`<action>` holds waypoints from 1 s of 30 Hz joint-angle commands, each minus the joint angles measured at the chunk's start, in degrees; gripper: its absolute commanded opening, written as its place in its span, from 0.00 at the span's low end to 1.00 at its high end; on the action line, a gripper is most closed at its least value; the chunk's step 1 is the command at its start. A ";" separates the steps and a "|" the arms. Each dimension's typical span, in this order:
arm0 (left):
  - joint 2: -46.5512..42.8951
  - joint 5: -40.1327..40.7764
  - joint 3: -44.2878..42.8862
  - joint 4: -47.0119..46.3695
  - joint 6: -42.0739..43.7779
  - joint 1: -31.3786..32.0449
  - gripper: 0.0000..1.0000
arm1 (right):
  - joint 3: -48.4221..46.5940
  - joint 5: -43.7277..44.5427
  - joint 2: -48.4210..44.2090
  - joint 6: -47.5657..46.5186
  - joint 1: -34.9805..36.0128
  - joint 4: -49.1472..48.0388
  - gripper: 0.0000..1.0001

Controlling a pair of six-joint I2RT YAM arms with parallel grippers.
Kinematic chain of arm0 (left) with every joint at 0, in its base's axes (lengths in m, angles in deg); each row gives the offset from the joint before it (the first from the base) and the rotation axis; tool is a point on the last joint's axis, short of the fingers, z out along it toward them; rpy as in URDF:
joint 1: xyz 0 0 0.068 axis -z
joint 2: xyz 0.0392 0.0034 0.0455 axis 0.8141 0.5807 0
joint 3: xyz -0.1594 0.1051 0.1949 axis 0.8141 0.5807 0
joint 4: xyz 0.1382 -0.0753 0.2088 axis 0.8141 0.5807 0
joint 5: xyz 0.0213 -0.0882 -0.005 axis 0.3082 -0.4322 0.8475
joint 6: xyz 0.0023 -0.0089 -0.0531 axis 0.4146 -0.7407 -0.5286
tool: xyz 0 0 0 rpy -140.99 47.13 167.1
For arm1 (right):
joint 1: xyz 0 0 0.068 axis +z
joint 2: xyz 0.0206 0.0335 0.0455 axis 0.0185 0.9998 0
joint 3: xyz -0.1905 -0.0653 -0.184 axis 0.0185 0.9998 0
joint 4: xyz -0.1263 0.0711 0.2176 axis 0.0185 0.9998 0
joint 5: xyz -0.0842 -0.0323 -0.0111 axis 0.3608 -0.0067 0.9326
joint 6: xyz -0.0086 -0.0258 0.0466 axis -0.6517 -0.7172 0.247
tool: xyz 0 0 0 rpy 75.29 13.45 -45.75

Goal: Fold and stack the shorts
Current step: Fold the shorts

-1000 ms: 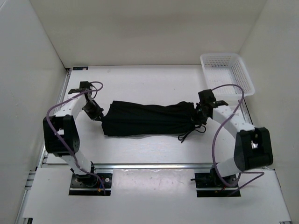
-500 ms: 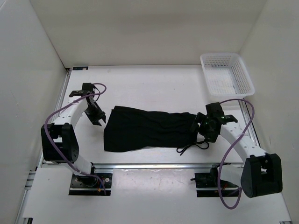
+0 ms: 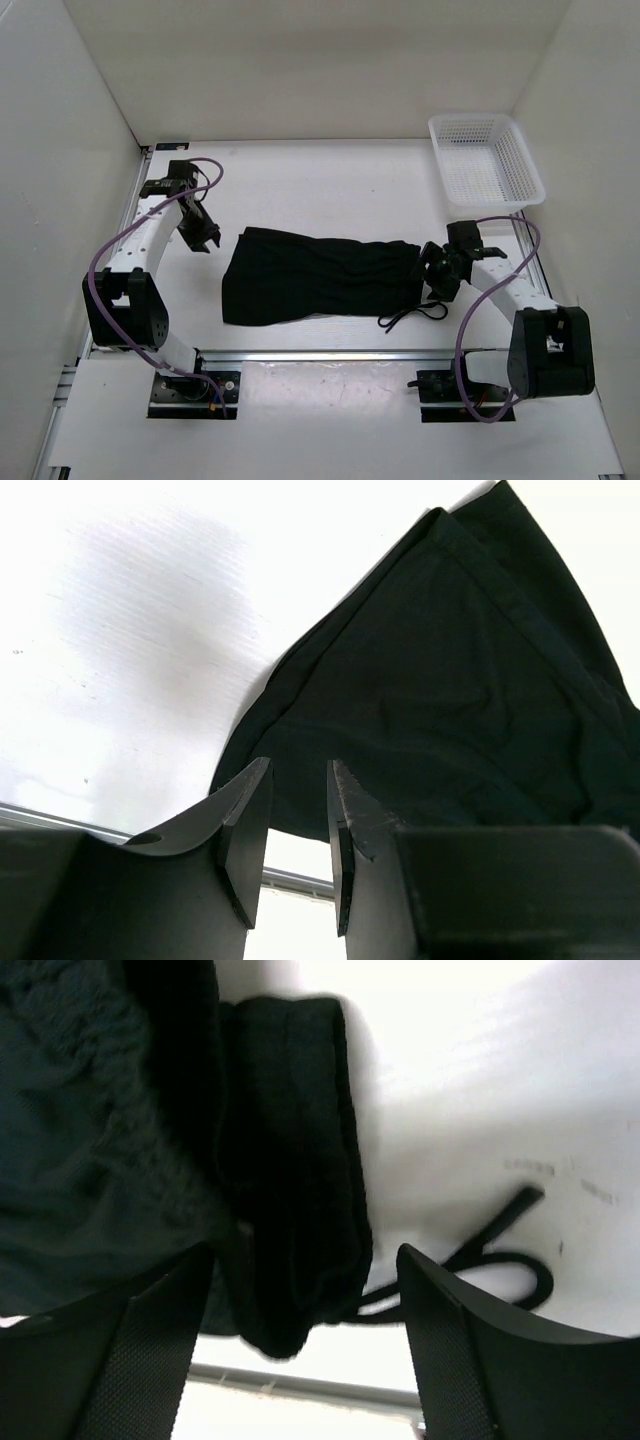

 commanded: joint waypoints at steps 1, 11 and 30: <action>-2.72 0.46 1.06 -0.06 0.26 0.26 0.40 | 1.47 -1.11 1.11 -1.59 -0.09 -6.21 0.76; -3.26 -0.68 1.59 -0.67 -0.28 0.26 0.40 | 2.54 0.09 7.45 0.25 0.52 -10.81 0.27; -3.26 -3.58 3.88 -2.25 -0.28 0.26 0.39 | -14.08 18.05 -4.68 -8.18 0.53 8.36 0.00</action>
